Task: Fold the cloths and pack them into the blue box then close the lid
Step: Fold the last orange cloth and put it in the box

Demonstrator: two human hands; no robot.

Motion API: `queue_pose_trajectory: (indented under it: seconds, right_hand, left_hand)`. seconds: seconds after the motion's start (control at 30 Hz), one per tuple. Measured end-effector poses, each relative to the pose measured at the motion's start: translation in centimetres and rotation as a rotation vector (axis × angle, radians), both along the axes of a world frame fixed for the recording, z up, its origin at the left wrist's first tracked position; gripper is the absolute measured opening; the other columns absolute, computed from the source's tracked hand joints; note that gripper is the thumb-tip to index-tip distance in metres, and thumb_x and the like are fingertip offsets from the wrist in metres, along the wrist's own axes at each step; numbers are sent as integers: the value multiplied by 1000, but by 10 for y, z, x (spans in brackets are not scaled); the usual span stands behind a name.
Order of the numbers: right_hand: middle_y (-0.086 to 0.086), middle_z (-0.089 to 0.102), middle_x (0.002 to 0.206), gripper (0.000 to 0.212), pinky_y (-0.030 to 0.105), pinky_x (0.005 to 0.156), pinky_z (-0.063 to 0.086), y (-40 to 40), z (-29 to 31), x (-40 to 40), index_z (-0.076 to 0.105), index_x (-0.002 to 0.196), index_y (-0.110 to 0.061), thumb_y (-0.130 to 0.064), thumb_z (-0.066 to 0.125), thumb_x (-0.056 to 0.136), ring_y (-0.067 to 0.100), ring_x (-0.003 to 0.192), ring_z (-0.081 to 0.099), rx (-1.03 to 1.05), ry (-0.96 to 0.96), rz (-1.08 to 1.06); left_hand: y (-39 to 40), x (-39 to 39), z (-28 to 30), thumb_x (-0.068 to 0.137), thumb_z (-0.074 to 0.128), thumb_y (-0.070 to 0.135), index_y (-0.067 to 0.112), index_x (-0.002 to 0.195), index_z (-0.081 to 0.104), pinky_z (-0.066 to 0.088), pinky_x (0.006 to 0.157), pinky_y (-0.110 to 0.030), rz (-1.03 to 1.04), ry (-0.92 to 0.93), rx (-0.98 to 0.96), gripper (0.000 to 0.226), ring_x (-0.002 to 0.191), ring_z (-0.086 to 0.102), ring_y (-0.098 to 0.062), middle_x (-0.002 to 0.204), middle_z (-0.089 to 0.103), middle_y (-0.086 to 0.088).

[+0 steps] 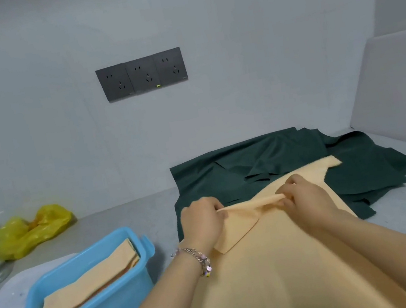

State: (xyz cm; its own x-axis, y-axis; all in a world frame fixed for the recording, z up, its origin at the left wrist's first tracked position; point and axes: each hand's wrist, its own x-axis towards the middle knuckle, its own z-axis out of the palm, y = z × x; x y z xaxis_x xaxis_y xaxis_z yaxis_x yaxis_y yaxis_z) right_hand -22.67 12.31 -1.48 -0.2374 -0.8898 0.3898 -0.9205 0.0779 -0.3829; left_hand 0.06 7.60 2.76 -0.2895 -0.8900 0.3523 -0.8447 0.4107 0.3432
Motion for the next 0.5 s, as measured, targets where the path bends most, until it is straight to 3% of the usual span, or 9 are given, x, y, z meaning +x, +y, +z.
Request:
queue_pose_trajectory:
  seconds: [0.07, 0.13, 0.2, 0.27, 0.3, 0.5]
  right_hand:
    - [-6, 51, 103, 21, 26, 66, 36, -16, 14, 1, 66, 107, -23, -24, 52, 92, 15, 84, 52, -54, 8, 18]
    - [2, 50, 126, 34, 28, 78, 40, -45, 26, 5, 59, 124, -23, -17, 50, 92, 20, 107, 52, -79, 61, 88]
    - [5, 20, 155, 64, 32, 106, 29, -74, 35, 14, 29, 146, -28, -10, 50, 89, 25, 138, 27, 29, 204, 171]
    - [1, -8, 158, 84, 36, 115, 12, -94, 37, 20, 0, 150, -34, -7, 51, 88, 23, 146, 1, 152, 335, 204]
    - [0, -13, 158, 86, 36, 116, 8, -99, 36, 22, -4, 149, -36, -6, 50, 88, 22, 146, -4, 188, 348, 213]
    - [-2, 5, 159, 60, 32, 116, 6, -91, 8, 23, 19, 148, -33, -27, 45, 94, 15, 145, 4, 244, 284, 258]
  left_hand:
    - [-14, 4, 11, 88, 56, 26, 27, 81, 64, 34, 74, -29, 42, -73, -34, 10, 85, 60, -16, 80, 64, 9]
    - [-32, 7, 16, 89, 51, 20, 26, 88, 61, 32, 76, -29, 108, -164, -95, 12, 89, 59, -18, 90, 65, 6]
    - [-47, 5, 15, 85, 47, 9, 23, 102, 57, 32, 82, -31, 182, -280, -124, 24, 97, 55, -21, 105, 60, 1]
    - [-55, 1, 10, 81, 46, 4, 19, 115, 50, 32, 86, -33, 193, -356, -156, 37, 105, 49, -24, 115, 51, -4]
    - [-56, -3, 6, 83, 46, 4, 19, 119, 48, 32, 87, -33, 171, -356, -155, 39, 107, 47, -24, 118, 48, -4]
    - [-51, -20, -23, 94, 44, 36, 20, 124, 53, 29, 95, -36, 23, -268, 14, 35, 112, 45, -23, 123, 48, -3]
